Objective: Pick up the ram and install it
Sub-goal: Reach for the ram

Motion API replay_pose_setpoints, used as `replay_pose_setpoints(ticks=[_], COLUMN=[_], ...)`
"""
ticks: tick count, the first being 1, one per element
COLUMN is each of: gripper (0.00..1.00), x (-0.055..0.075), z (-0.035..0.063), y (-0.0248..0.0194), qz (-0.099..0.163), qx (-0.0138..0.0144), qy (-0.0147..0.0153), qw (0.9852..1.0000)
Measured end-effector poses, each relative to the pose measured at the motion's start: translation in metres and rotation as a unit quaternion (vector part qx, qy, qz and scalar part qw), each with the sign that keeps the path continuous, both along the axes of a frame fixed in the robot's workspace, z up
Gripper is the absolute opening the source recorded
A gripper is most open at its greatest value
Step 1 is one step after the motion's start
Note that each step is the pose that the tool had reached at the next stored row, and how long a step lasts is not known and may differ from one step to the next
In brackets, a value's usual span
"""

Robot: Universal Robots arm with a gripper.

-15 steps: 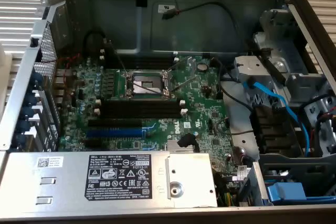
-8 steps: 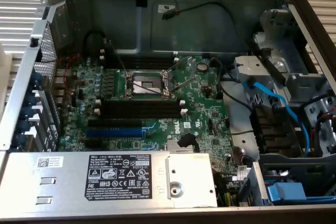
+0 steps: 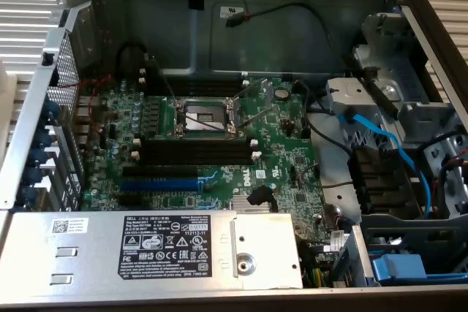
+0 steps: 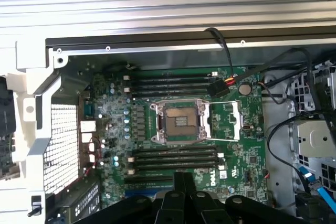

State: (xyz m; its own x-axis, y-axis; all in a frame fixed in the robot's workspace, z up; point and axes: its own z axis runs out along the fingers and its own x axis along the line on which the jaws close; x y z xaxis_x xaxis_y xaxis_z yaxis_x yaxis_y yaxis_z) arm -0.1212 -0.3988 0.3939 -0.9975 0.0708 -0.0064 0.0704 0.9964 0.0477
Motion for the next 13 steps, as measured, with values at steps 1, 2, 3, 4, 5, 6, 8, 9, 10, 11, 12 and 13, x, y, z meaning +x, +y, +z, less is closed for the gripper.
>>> replay_pose_setpoints(ticks=[1, 2, 3, 4, 5, 6, 8, 9, 10, 11, 12, 13], gripper=[0.11, 0.11, 0.11, 0.11, 0.11, 0.11, 0.11, 0.11, 0.11, 0.11, 0.11, 0.11], x=[0.000, 0.000, 0.000, 0.000, -0.002, -0.005, -0.012, -0.019, -0.024, -0.028, -0.033, -0.038], z=[0.0009, 0.0018, 0.0028, 0.0037, 0.0045, 0.0057, 0.0085, 0.0107, 0.0112, 0.0114, 0.0116, 0.0115], y=[0.0000, 0.0000, 0.0000, 0.0000, 0.0000, 0.0000, 0.0000, 0.0000, 0.0000, 0.0000, 0.0000, 0.0000], qz=[0.001, 0.001, 0.002, 0.003, 0.003, 0.004, 0.004, 0.005, 0.005, 0.005, 0.005, 0.005], qx=[0.0000, 0.0001, 0.0001, 0.0000, 0.0001, 0.0001, 0.0000, 0.0000, 0.0001, 0.0001, 0.0000, 0.0001], qy=[0.0030, 0.0062, 0.0091, 0.0115, 0.0129, 0.0141, 0.0172, 0.0204, 0.0212, 0.0214, 0.0215, 0.0215], qw=[1.0000, 1.0000, 1.0000, 0.9999, 0.9999, 0.9999, 0.9998, 0.9998, 0.9998, 0.9998, 0.9998, 0.9998])
